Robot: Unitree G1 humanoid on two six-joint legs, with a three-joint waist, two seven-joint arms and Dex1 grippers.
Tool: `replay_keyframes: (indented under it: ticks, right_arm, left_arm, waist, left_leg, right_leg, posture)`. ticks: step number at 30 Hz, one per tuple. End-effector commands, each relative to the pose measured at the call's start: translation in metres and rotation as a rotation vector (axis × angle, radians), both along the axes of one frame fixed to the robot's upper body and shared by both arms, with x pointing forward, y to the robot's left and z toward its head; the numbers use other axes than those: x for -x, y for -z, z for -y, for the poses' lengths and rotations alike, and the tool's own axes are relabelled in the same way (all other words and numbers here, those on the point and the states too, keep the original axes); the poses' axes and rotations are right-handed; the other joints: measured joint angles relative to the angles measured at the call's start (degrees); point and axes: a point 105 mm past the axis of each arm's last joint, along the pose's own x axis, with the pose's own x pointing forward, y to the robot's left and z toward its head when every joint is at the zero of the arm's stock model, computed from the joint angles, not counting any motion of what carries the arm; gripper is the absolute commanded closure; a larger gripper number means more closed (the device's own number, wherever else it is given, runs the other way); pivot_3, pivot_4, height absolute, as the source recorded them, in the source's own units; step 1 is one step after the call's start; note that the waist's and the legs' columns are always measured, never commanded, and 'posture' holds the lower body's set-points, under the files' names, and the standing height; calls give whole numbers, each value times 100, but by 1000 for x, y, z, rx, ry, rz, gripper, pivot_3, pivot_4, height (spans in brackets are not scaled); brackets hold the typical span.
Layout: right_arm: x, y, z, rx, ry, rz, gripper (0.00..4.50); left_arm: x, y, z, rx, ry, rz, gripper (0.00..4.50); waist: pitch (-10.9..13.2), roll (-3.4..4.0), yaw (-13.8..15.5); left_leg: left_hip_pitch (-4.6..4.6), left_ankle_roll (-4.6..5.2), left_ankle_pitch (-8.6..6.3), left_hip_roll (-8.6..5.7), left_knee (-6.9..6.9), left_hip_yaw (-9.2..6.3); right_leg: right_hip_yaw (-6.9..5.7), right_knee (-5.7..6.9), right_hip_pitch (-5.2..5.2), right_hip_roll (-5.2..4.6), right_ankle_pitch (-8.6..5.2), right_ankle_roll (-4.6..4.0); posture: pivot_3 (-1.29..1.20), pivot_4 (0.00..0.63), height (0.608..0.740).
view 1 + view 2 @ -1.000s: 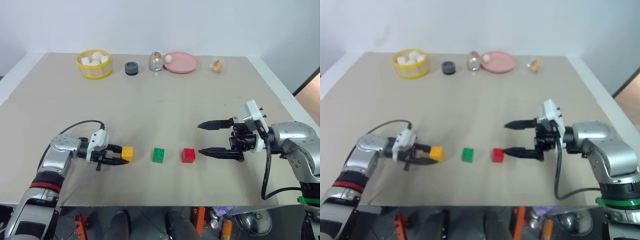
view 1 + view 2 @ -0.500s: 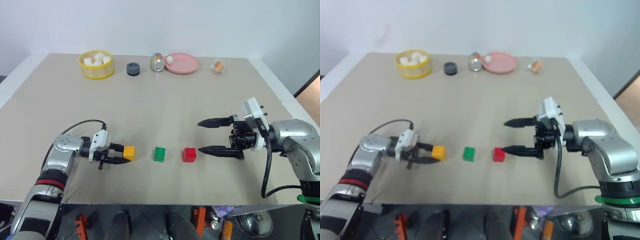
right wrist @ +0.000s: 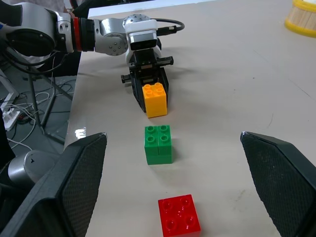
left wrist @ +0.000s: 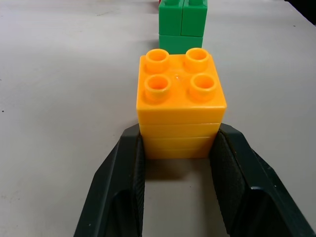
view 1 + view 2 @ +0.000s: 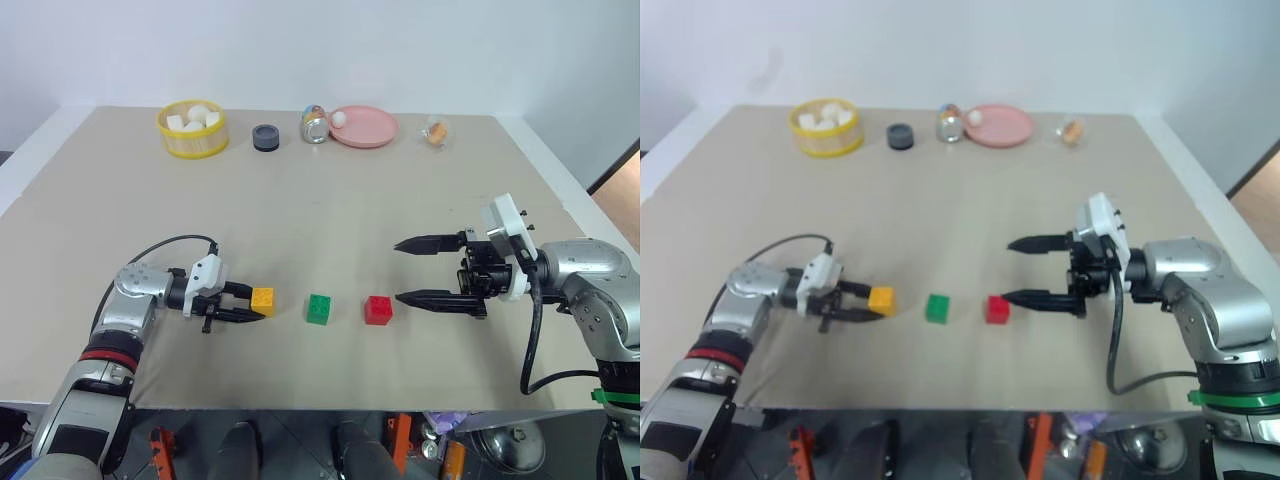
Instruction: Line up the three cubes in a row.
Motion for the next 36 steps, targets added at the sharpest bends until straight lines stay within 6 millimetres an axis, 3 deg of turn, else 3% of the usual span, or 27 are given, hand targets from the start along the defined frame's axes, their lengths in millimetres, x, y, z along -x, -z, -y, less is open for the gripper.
replay_keyframes:
  ticks: [1, 14, 16, 19, 20, 22, 31, 36]
  right_arm:
    - [-1, -11, 0, -11, -6, 47, 0]
    - [-4, -13, -1, -10, -14, 50, 0]
    - [-4, -14, -1, -11, -13, 53, 0]
    - [-5, -14, -1, -11, -11, 54, 0]
    - [-5, -14, -1, -11, -10, 54, 0]
    - [-5, -14, 0, -10, -8, 55, 0]
    - [-6, -16, 0, -10, -9, 55, 0]
    - [-8, -18, -1, -13, -15, 58, 0]
  left_arm:
    - [1, -4, -7, -13, 2, 21, 3215]
    - [4, 0, -17, -45, -9, 19, 3215]
    - [3, 0, -15, -45, -7, 13, 2154]
    - [5, 1, -13, -44, 4, -2, 1129]
    - [4, 0, -12, -39, 1, 2, 1016]
    - [4, -1, -11, -31, 0, 0, 130]
    - [10, -15, -11, 9, -22, -19, 57]
    - [17, -18, -34, -42, -67, -25, 57]
  waist:
    - [0, 0, -1]
    - [0, 0, -19]
    - [0, 0, -19]
    - [0, 0, -19]
    - [0, 0, -19]
    - [0, 0, -19]
    - [0, 1, -14]
    - [1, 2, -26]
  left_leg:
    - [0, 0, 0, 0, 0, 0]
    - [1, 0, 0, 9, 0, 3]
    - [1, 0, 0, 9, 0, 4]
    - [1, 0, 0, 9, -1, 4]
    - [1, 0, 0, 9, -1, 4]
    - [1, -1, -1, 9, -3, 4]
    - [0, -2, -2, 9, -7, 3]
    - [3, -2, -2, 11, -7, 6]
  right_leg:
    - [0, 0, 0, 0, 0, 0]
    - [1, 4, -4, 8, 2, -5]
    - [1, 4, -4, 7, 2, -5]
    - [1, 4, -4, 7, 0, -6]
    - [1, 4, -4, 7, -1, -6]
    - [1, 4, -4, 7, -4, -6]
    - [1, 4, -4, 7, -6, -5]
    - [2, 6, -8, 8, -2, -9]
  posture:
    - [0, 150, 740]
    - [0, 150, 740]
    - [0, 150, 740]
    - [0, 150, 740]
    - [0, 150, 740]
    - [0, 150, 740]
    - [0, 150, 740]
    - [0, 150, 740]
